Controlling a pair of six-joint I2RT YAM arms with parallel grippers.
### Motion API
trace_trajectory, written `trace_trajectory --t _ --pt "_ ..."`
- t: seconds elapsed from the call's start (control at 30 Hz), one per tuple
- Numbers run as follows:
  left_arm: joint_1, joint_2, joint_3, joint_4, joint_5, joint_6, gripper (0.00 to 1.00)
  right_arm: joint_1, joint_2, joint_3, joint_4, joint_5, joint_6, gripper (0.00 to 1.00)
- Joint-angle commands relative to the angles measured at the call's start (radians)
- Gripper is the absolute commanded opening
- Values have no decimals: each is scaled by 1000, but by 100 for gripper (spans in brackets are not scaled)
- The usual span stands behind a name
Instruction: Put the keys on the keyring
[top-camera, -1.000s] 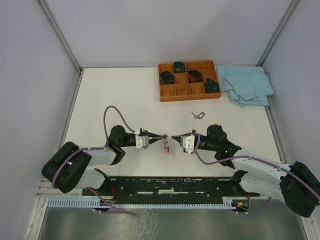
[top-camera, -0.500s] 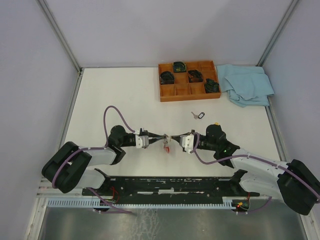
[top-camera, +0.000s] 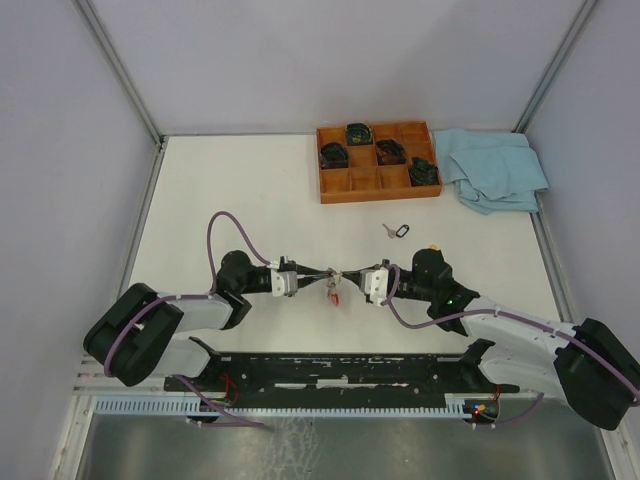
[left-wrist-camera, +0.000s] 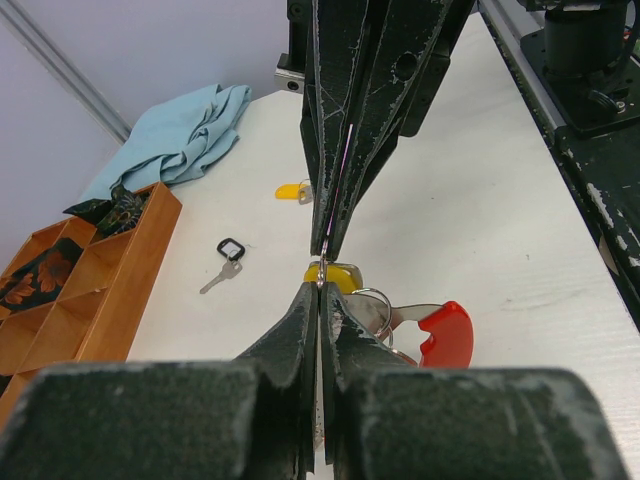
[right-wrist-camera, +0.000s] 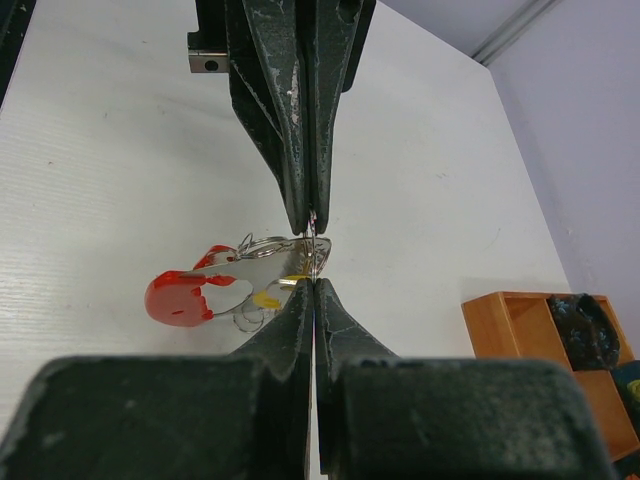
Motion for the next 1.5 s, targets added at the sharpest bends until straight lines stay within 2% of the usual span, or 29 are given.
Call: trace_trajectory --t 0.0,0.8,1.47 --pt "-3 -12 15 66 6 -4 3 4 -29 10 21 -6 16 1" --pt "-3 -16 15 67 7 -3 3 4 -21 20 7 -8 24 1" --pt "-2 -16 17 72 24 -9 3 4 7 27 92 0 76 1"
